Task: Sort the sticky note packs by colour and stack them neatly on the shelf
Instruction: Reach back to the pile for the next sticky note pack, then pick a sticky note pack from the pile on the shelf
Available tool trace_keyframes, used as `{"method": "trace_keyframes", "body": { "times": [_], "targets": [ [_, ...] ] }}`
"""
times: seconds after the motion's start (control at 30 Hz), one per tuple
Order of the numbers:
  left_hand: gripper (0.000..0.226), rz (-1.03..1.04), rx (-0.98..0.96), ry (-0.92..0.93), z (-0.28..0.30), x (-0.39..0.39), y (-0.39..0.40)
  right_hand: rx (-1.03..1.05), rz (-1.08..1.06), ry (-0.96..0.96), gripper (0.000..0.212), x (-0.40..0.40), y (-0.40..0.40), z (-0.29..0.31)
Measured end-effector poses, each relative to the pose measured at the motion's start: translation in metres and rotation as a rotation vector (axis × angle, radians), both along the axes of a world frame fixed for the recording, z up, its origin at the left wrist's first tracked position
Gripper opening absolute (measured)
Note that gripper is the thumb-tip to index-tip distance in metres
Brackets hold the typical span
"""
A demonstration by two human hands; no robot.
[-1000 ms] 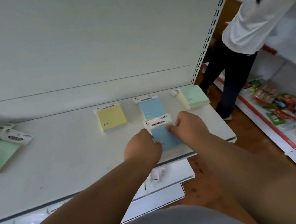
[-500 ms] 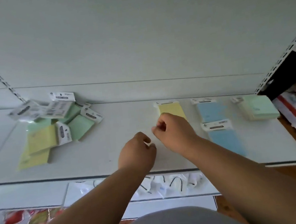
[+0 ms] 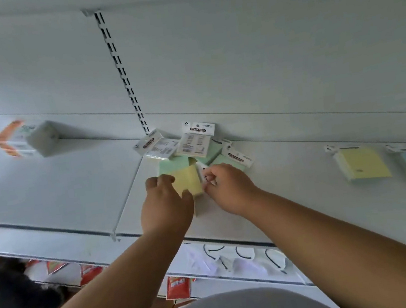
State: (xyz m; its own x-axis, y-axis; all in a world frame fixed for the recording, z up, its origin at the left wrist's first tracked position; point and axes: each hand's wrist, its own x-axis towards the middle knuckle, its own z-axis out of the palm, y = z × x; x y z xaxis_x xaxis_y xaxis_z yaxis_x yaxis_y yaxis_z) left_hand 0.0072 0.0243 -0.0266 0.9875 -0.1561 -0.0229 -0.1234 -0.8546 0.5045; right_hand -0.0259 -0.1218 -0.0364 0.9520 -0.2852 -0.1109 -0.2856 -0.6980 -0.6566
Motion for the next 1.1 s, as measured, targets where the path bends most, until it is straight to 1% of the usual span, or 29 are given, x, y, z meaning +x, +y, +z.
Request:
{"method": "trace_keyframes", "body": {
  "times": [0.03, 0.1, 0.17, 0.27, 0.33, 0.43, 0.5, 0.6, 0.67, 0.7, 0.77, 0.8, 0.83, 0.87, 0.9, 0.93, 0.97, 1.03, 1.1],
  "targets": [
    [0.044, 0.011, 0.006, 0.023, -0.002, 0.005, 0.005, 0.034, -0.021, 0.027, 0.013, 0.008, 0.007, 0.001],
    [0.046, -0.015, 0.007, 0.064, -0.007, 0.01, 0.01, 0.16, -0.101, 0.069, 0.019, 0.02, 0.016, 0.001],
    [0.043, -0.019, -0.06, 0.072, -0.009, 0.013, 0.011, 0.253, -0.193, 0.067, 0.019, 0.026, 0.018, 0.001],
    [0.037, 0.059, -0.267, 0.095, -0.005, 0.016, 0.01, 0.34, -0.314, 0.052, 0.025, 0.025, 0.012, 0.003],
    [0.036, 0.089, -0.426, 0.134, -0.001, 0.015, 0.007, 0.452, -0.411, 0.012, 0.029, 0.019, 0.006, 0.004],
    [0.035, 0.044, -0.587, 0.197, 0.002, 0.01, -0.008, 0.561, -0.479, -0.08, 0.016, 0.003, -0.008, 0.009],
    [0.029, -0.022, -0.632, 0.291, 0.0, 0.005, -0.021, 0.556, -0.481, -0.138, 0.012, -0.014, -0.022, 0.011],
    [0.013, -0.102, -0.683, 0.429, -0.005, -0.003, -0.044, 0.496, -0.486, -0.18, 0.01, -0.045, -0.045, 0.013],
    [0.015, -0.144, -0.721, 0.477, -0.006, -0.012, -0.062, 0.426, -0.534, -0.185, 0.013, -0.066, -0.059, 0.014],
    [0.015, -0.157, -0.757, 0.503, -0.005, -0.019, -0.073, 0.353, -0.582, -0.169, 0.018, -0.076, -0.067, 0.013],
    [0.016, -0.159, -0.817, 0.547, -0.003, -0.033, -0.096, 0.207, -0.722, -0.096, 0.038, -0.098, -0.084, 0.013],
    [0.018, -0.161, -0.831, 0.572, -0.002, -0.042, -0.107, 0.19, -0.785, -0.06, 0.047, -0.109, -0.092, 0.013],
    [0.018, -0.175, -0.839, 0.597, -0.002, -0.051, -0.118, 0.225, -0.821, -0.032, 0.054, -0.12, -0.101, 0.011],
    [0.016, -0.199, -0.842, 0.624, -0.001, -0.061, -0.129, 0.301, -0.844, -0.023, 0.056, -0.131, -0.109, 0.011],
    [0.013, -0.234, -0.834, 0.654, -0.001, -0.072, -0.139, 0.392, -0.864, -0.035, 0.054, -0.142, -0.117, 0.01],
    [0.016, -0.274, -0.817, 0.69, -0.001, -0.084, -0.148, 0.463, -0.886, -0.059, 0.048, -0.152, -0.126, 0.009],
    [0.022, -0.32, -0.779, 0.723, -0.002, -0.097, -0.158, 0.482, -0.9, -0.076, 0.042, -0.163, -0.136, 0.008],
    [0.029, -0.407, -0.671, 0.753, -0.005, -0.123, -0.175, 0.42, -0.898, -0.074, 0.036, -0.184, -0.158, 0.007],
    [0.029, -0.459, -0.597, 0.721, -0.007, -0.141, -0.193, 0.313, -0.864, -0.053, 0.033, -0.202, -0.182, 0.007]
  ]
}}
